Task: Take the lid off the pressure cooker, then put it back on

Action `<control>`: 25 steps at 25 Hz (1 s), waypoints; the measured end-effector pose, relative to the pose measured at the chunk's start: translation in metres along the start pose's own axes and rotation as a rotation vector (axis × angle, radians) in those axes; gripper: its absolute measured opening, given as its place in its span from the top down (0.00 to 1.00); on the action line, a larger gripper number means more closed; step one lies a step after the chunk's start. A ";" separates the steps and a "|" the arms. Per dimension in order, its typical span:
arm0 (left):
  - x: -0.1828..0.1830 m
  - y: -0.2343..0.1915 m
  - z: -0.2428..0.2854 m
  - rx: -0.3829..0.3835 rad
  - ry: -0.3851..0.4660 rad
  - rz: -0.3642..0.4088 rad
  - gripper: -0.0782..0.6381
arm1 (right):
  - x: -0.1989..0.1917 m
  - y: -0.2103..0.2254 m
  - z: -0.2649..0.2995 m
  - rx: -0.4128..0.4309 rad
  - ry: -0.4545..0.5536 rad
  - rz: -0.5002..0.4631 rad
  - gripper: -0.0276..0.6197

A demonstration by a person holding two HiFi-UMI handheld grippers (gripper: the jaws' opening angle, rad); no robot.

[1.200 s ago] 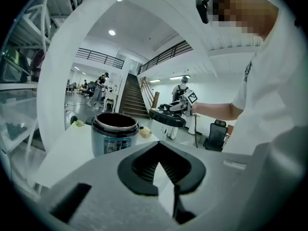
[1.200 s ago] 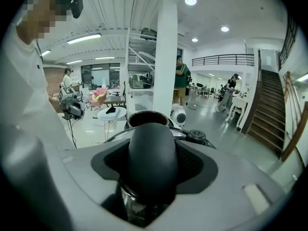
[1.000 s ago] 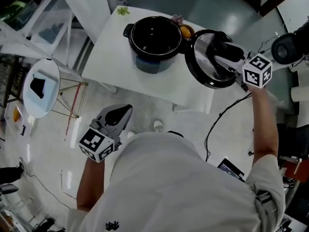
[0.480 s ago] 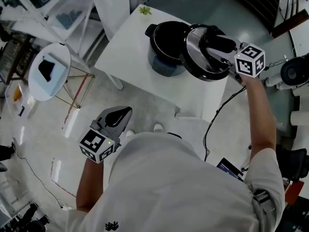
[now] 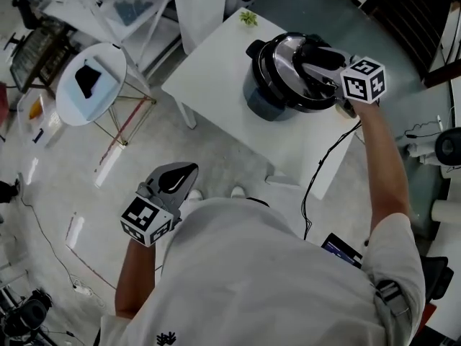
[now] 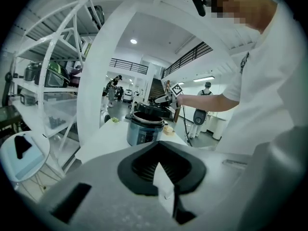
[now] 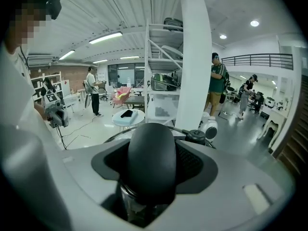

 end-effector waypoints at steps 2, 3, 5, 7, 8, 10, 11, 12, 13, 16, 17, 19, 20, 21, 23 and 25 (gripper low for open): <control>-0.003 -0.003 -0.006 0.026 0.004 -0.011 0.88 | 0.001 0.003 0.012 0.008 -0.002 -0.003 0.51; -0.004 -0.004 -0.009 0.037 0.006 -0.016 0.88 | 0.001 0.003 0.018 0.011 -0.004 -0.006 0.51; -0.006 -0.006 -0.014 0.059 0.011 -0.025 0.88 | -0.001 0.005 0.028 0.016 -0.012 -0.014 0.51; -0.007 -0.006 -0.018 0.077 0.015 -0.033 0.88 | -0.003 0.007 0.036 0.021 -0.022 -0.018 0.51; -0.008 -0.006 -0.019 0.085 0.016 -0.037 0.88 | -0.005 0.008 0.040 0.023 -0.026 -0.019 0.51; -0.010 -0.005 -0.022 0.100 0.018 -0.044 0.88 | -0.009 0.010 0.045 0.027 -0.034 -0.023 0.51; -0.012 -0.004 -0.023 0.106 0.017 -0.046 0.88 | -0.011 0.011 0.047 0.028 -0.038 -0.024 0.51; -0.013 -0.004 -0.024 0.110 0.017 -0.048 0.88 | -0.013 0.012 0.048 0.027 -0.040 -0.024 0.51; -0.013 -0.004 -0.024 0.115 0.016 -0.049 0.88 | -0.015 0.014 0.049 0.025 -0.041 -0.022 0.51; -0.015 -0.003 -0.024 0.122 0.013 -0.053 0.88 | -0.021 0.019 0.051 0.019 -0.049 -0.018 0.51; -0.015 -0.003 -0.025 0.124 0.011 -0.054 0.88 | -0.024 0.020 0.051 0.018 -0.051 -0.017 0.51; -0.014 -0.002 -0.025 0.125 0.007 -0.055 0.88 | -0.028 0.021 0.053 0.016 -0.052 -0.009 0.51; -0.013 -0.002 -0.024 0.125 0.006 -0.054 0.88 | -0.030 0.022 0.054 0.017 -0.053 -0.006 0.51; -0.011 -0.002 -0.023 0.124 0.004 -0.054 0.88 | -0.032 0.022 0.055 0.018 -0.055 -0.005 0.51; -0.009 -0.001 -0.020 0.121 0.001 -0.054 0.88 | -0.036 0.023 0.057 0.020 -0.053 -0.006 0.51; -0.008 -0.002 -0.018 0.118 -0.003 -0.056 0.88 | -0.037 0.025 0.058 0.021 -0.044 -0.004 0.51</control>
Point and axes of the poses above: the fingertips, and each gripper's own axes: z forward along the fingers, y to its right, x out of its top, the point moved 1 cm from there along -z, backward along the fingers, and after that the axes turned 3 degrees about y, right-handed, at the moved point
